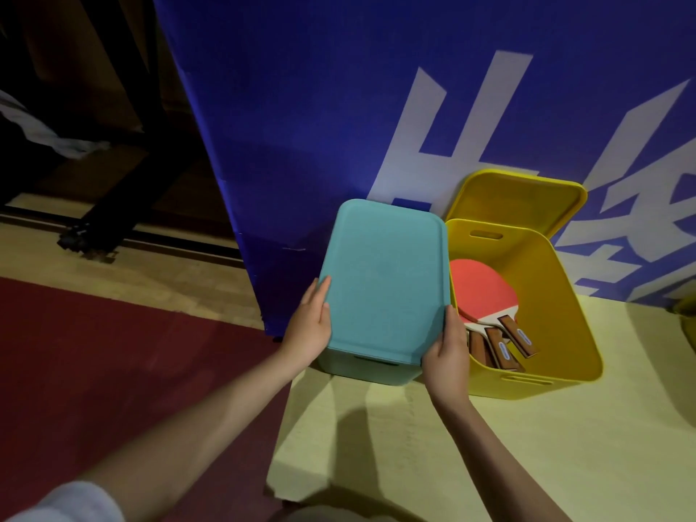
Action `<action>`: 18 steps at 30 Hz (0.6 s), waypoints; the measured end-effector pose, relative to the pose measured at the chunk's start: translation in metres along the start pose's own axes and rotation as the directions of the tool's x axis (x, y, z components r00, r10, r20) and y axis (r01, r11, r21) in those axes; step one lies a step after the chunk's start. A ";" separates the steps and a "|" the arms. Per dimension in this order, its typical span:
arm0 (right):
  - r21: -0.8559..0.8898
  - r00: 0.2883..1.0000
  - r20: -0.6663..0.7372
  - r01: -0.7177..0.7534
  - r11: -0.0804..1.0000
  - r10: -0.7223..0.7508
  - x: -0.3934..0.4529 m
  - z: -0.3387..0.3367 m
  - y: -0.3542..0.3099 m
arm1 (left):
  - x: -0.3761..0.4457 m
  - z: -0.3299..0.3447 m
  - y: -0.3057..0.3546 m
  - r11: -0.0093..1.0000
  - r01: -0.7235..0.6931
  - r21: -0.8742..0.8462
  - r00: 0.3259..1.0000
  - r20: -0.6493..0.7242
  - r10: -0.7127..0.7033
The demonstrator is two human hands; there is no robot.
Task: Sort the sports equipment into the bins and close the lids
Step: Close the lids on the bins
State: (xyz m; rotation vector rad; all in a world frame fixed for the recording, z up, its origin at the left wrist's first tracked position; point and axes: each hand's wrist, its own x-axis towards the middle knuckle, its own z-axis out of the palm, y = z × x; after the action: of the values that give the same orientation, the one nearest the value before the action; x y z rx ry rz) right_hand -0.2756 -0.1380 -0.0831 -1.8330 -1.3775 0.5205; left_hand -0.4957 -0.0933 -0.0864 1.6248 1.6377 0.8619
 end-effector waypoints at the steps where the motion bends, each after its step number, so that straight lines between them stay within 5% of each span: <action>1: -0.035 0.999 0.032 0.006 0.999 -0.005 0.002 0.000 -0.001 | -0.001 -0.001 -0.001 1.000 -0.002 0.017 1.000 0.013 0.002; 9: -0.208 0.984 0.172 -0.002 0.978 0.039 0.047 -0.004 -0.014 | 0.012 -0.015 0.006 0.997 0.080 -0.014 0.982 0.171 -0.077; 18: -0.275 0.966 0.255 0.111 0.955 -0.039 0.162 0.015 -0.038 | 0.110 -0.015 0.037 0.970 0.197 -0.143 0.980 0.037 -0.194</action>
State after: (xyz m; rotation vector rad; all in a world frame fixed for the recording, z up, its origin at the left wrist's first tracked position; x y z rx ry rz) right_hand -0.2564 0.0233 -0.0432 -1.9858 -1.7628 0.5454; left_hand -0.4875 0.0174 -0.0481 1.3435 1.6466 0.8373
